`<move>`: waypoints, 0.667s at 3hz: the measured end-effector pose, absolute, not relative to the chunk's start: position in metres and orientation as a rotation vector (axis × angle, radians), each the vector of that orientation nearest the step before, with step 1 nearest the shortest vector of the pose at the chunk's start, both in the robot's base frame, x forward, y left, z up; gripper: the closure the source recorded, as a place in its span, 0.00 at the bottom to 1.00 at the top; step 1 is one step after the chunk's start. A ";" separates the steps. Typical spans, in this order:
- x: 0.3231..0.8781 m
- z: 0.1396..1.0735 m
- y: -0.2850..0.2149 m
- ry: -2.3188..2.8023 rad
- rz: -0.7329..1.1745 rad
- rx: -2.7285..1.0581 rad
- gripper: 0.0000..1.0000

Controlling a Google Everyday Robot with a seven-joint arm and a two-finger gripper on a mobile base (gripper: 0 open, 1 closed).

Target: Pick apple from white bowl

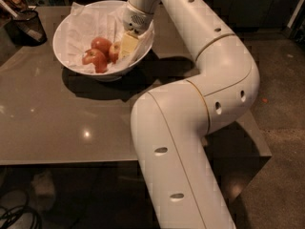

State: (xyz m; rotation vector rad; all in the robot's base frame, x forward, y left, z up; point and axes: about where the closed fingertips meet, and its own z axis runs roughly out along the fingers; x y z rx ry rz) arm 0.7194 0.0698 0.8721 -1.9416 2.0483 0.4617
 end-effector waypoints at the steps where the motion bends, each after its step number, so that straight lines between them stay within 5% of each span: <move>1: 0.720 0.866 0.069 2.060 0.479 -1.934 0.22; 2: 0.729 0.865 0.076 2.041 0.464 -1.906 0.41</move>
Offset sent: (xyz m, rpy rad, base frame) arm 0.0002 -0.0006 -0.0044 0.0010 0.0103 -0.0041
